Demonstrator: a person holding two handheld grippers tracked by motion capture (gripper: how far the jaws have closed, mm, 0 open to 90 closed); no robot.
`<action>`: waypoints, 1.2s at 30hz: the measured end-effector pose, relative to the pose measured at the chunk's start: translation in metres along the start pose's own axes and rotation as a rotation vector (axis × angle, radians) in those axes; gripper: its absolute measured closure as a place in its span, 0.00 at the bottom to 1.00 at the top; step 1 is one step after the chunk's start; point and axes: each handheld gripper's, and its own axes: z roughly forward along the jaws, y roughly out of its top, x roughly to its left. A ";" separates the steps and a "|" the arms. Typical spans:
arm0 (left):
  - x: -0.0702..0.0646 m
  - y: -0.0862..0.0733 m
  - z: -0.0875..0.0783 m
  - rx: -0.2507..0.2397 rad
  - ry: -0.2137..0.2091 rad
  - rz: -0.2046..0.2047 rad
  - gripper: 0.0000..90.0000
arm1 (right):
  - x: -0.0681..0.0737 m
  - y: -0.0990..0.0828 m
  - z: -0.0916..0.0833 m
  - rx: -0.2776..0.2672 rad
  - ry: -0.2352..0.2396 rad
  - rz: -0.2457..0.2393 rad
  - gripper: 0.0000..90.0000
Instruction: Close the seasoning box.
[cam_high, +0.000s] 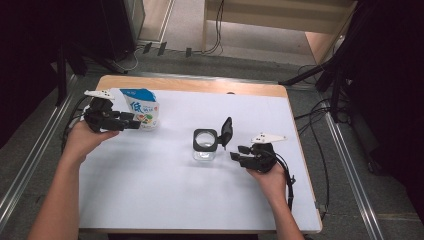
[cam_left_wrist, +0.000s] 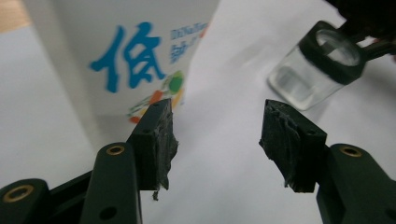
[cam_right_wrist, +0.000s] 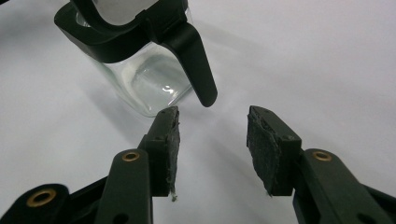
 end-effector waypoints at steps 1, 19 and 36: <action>0.002 0.001 -0.001 -0.006 0.006 -0.002 0.50 | 0.000 -0.001 0.000 -0.002 -0.003 -0.003 0.61; 0.040 0.013 -0.001 -0.095 0.061 -0.061 0.50 | -0.001 -0.009 -0.009 -0.001 -0.030 0.023 0.61; 0.033 0.031 0.015 -0.068 0.023 0.004 0.77 | 0.002 -0.006 -0.003 -0.009 -0.006 0.009 0.61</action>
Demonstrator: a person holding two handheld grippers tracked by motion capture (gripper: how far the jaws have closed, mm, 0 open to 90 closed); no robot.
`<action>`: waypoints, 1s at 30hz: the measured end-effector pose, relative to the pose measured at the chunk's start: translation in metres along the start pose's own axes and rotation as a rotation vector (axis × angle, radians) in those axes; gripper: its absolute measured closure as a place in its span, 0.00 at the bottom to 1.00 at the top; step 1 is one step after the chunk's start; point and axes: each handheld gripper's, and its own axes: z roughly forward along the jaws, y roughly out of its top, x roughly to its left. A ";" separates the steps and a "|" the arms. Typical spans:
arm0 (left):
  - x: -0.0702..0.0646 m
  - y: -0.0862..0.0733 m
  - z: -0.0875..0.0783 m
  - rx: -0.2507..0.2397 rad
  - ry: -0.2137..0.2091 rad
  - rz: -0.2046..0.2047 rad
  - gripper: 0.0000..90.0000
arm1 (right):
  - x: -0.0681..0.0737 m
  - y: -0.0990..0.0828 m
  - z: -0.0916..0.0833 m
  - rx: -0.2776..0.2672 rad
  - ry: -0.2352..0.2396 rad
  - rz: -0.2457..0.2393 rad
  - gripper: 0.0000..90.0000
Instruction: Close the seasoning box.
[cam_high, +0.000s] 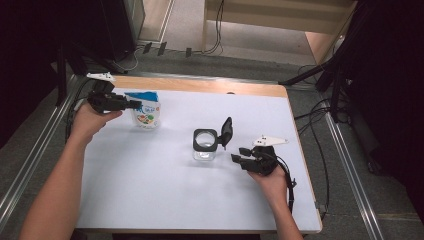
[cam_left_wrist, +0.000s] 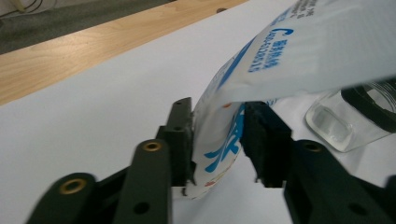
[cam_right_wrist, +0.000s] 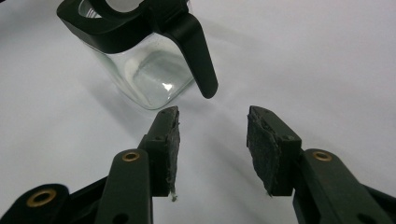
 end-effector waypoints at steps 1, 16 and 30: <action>-0.001 0.000 0.000 0.003 0.002 -0.001 0.80 | 0.000 0.000 0.000 0.000 0.001 0.003 0.61; -0.027 0.010 0.001 0.013 -0.027 -0.051 0.99 | 0.005 0.003 -0.005 -0.039 0.021 0.005 0.61; -0.071 0.014 -0.018 -0.031 -0.092 -0.066 1.00 | 0.032 0.007 -0.013 -0.039 0.090 -0.009 0.67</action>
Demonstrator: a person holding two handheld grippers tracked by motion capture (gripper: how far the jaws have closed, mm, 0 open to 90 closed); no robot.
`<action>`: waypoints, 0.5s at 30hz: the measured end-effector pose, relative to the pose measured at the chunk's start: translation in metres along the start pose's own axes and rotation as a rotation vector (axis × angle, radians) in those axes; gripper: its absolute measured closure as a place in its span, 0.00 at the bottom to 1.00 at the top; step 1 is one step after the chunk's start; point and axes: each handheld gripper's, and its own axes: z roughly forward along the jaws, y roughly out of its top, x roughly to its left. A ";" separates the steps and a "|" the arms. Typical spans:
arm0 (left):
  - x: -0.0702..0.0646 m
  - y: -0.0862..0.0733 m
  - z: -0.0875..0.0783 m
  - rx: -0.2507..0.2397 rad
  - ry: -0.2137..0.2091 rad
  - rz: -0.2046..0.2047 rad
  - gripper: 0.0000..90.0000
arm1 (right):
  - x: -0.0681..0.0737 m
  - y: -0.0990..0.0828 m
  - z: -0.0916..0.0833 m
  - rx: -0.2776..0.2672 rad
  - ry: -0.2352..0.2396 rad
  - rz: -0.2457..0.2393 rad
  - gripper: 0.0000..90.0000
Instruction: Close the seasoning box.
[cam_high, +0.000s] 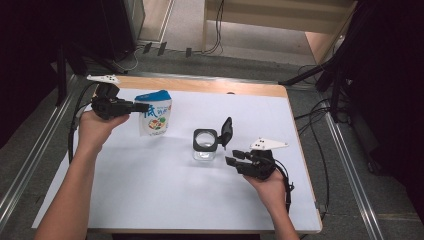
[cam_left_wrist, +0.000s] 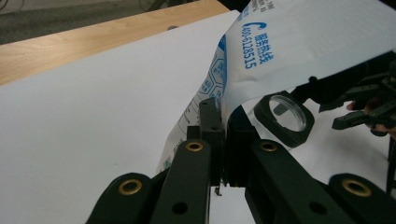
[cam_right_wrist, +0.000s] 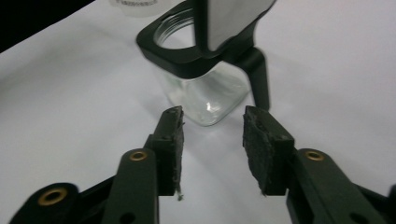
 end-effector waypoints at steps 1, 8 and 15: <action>-0.002 0.000 -0.001 0.001 0.000 -0.001 1.00 | 0.002 0.000 0.001 0.004 0.011 -0.002 0.67; -0.015 -0.002 -0.008 -0.009 -0.023 0.011 1.00 | 0.023 0.001 0.003 -0.020 0.062 -0.040 0.69; -0.026 -0.005 -0.004 0.010 -0.049 0.020 1.00 | 0.044 0.006 0.016 -0.006 0.102 -0.082 0.70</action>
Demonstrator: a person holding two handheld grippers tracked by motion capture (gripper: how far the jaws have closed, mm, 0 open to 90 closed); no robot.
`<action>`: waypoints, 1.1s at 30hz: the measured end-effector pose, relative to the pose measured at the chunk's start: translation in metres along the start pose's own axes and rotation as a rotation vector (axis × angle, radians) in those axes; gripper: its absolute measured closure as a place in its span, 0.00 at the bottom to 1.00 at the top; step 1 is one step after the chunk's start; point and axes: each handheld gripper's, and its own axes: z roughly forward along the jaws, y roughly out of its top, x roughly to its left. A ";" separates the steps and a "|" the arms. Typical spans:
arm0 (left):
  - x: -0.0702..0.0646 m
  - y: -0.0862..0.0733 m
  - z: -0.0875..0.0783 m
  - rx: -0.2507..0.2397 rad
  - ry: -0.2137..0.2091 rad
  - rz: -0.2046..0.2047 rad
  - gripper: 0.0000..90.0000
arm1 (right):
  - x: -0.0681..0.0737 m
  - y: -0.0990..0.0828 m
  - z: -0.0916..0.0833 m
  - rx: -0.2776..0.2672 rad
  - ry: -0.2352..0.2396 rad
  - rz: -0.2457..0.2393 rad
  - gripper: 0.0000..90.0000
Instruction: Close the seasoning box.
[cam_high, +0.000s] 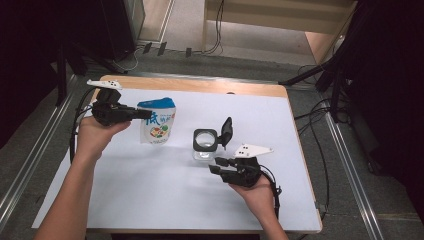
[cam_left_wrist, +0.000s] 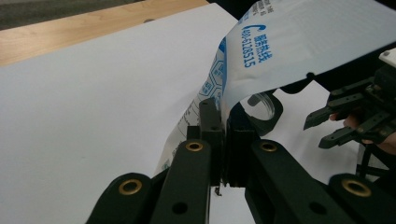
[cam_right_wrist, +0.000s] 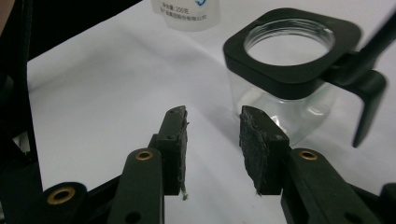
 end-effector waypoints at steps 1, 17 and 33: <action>-0.002 0.000 0.000 0.002 -0.001 0.004 1.00 | 0.002 0.001 0.002 0.005 0.004 -0.005 0.70; -0.031 -0.004 -0.013 -0.011 -0.035 0.019 1.00 | 0.024 0.019 0.041 0.026 0.012 -0.047 0.70; -0.049 -0.005 -0.025 -0.021 -0.036 0.027 1.00 | 0.041 0.049 0.098 0.035 -0.013 -0.075 0.67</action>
